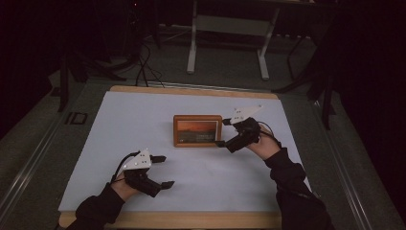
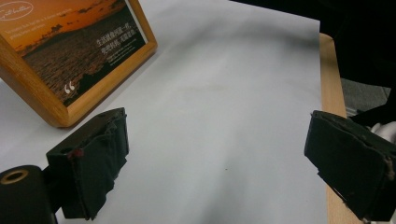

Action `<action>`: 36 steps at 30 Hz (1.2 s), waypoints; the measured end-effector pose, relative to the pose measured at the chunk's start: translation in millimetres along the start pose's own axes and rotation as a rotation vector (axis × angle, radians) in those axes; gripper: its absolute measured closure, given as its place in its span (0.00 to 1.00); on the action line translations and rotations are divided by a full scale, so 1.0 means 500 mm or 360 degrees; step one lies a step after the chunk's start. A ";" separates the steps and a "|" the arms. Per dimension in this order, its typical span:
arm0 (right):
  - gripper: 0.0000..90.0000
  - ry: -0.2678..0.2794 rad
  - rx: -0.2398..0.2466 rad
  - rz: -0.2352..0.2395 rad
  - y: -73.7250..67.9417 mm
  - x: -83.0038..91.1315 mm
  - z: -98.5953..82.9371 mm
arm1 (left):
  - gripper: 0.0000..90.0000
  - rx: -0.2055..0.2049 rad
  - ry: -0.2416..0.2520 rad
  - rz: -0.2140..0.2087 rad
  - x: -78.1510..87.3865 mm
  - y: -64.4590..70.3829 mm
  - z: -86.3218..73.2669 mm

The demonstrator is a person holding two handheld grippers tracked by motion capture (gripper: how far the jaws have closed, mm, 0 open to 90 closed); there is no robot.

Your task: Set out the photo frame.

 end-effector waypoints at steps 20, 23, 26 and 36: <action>0.16 0.0015 -0.0079 0.0057 -0.077 -0.035 -0.124 | 0.08 -0.0009 -0.0008 -0.0003 -0.001 0.003 -0.001; 0.16 0.0034 -0.0104 0.0055 -0.084 -0.034 -0.140 | 0.08 -0.0012 -0.0014 -0.0008 -0.002 0.004 -0.001; 0.16 0.0052 -0.0129 0.0049 -0.090 -0.034 -0.156 | 0.08 -0.0012 -0.0016 -0.0013 -0.003 0.004 -0.001; 0.16 0.0071 -0.0171 0.0022 -0.116 -0.029 -0.207 | 0.08 -0.0012 -0.0014 -0.0018 -0.002 0.006 -0.001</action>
Point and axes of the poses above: each handheld gripper's, and its own axes: x roughly backward along the jaws, z roughly out of its top, y roughly to its right, the point moved 3 cm from there along -x, roughly forward along the jaws, and after that the axes turned 4 degrees about -x, right-handed, at the moved point
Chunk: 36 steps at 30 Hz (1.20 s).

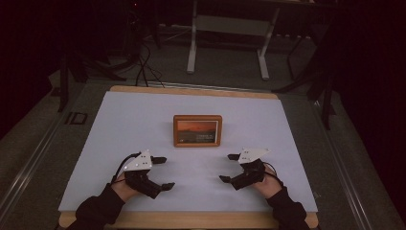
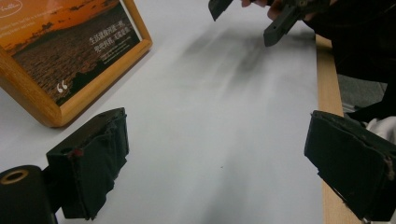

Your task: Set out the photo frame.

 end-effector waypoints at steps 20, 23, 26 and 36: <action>0.16 0.0031 -0.0027 -0.0069 -0.024 0.012 -0.056 | 0.08 -0.0009 -0.0012 -0.0009 -0.004 0.003 -0.002; 0.16 0.0081 -0.0051 -0.0103 -0.026 0.025 -0.063 | 0.08 -0.0012 -0.0019 -0.0014 -0.005 0.004 -0.002; 0.16 0.0109 -0.0068 -0.0122 -0.026 0.033 -0.070 | 0.08 -0.0025 -0.0029 -0.0007 -0.006 0.005 -0.002; 0.16 0.0102 -0.0072 -0.0135 -0.023 0.030 -0.078 | 0.08 -0.0044 -0.0047 -0.0009 -0.007 0.008 -0.006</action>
Point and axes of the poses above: each handheld gripper's, and its own axes: x roughly backward along the jaws, z roughly out of its top, y roughly to its right, the point moved 3 cm from there along -x, roughly forward along the jaws, and after that the axes turned 4 degrees about -x, right-handed, at the moved point
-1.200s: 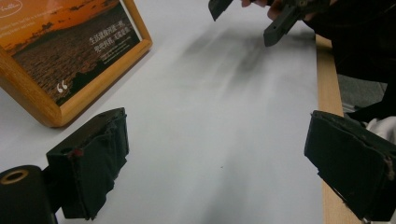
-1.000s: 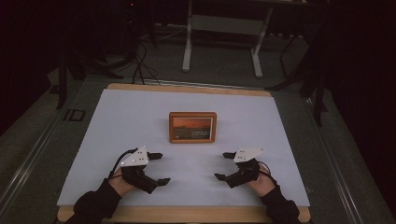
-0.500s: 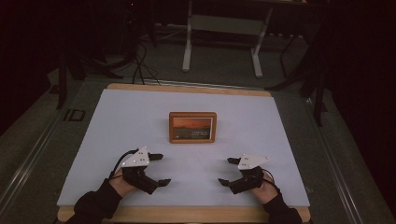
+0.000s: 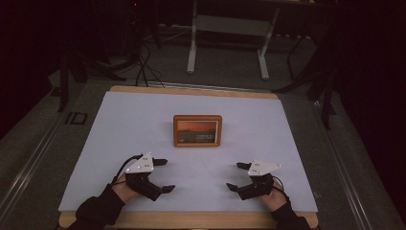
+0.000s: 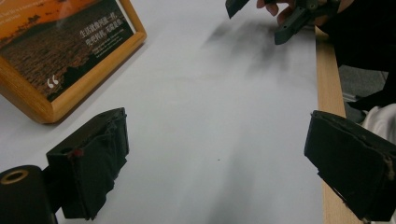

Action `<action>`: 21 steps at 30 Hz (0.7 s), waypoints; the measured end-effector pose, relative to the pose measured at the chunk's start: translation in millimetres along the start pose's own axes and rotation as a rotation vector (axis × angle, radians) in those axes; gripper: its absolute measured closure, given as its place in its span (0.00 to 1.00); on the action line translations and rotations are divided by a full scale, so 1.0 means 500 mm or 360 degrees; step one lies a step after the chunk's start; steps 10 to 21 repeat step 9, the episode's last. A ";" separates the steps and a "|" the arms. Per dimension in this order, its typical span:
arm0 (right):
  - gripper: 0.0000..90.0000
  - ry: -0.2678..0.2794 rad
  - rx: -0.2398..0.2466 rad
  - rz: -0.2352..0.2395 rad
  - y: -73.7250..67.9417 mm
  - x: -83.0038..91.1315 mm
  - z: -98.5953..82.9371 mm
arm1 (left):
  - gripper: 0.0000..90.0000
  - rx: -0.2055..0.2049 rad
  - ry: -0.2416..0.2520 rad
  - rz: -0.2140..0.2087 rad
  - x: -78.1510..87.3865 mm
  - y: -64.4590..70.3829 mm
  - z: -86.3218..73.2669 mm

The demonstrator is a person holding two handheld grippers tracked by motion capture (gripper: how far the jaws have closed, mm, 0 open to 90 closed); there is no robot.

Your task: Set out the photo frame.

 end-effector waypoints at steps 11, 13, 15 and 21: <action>0.16 0.0007 -0.0009 0.0013 0.001 -0.001 -0.001 | 0.08 -0.0006 -0.0004 -0.0005 -0.001 0.002 0.000; 0.16 0.0007 -0.0009 0.0013 0.001 -0.001 -0.001 | 0.08 -0.0006 -0.0004 -0.0005 -0.001 0.002 0.000; 0.16 0.0007 -0.0009 0.0013 0.001 -0.001 -0.001 | 0.08 -0.0006 -0.0004 -0.0005 -0.001 0.002 0.000; 0.16 0.0007 -0.0009 0.0013 0.001 -0.001 -0.001 | 0.08 -0.0006 -0.0004 -0.0005 -0.001 0.002 0.000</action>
Point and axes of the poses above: each handheld gripper's, and its own axes: x roughly backward along the jaws, z roughly out of its top, y roughly to its right, the point moved 3 cm from there along -x, roughly forward along the jaws, and after that the axes turned 4 degrees about -x, right-handed, at the moved point
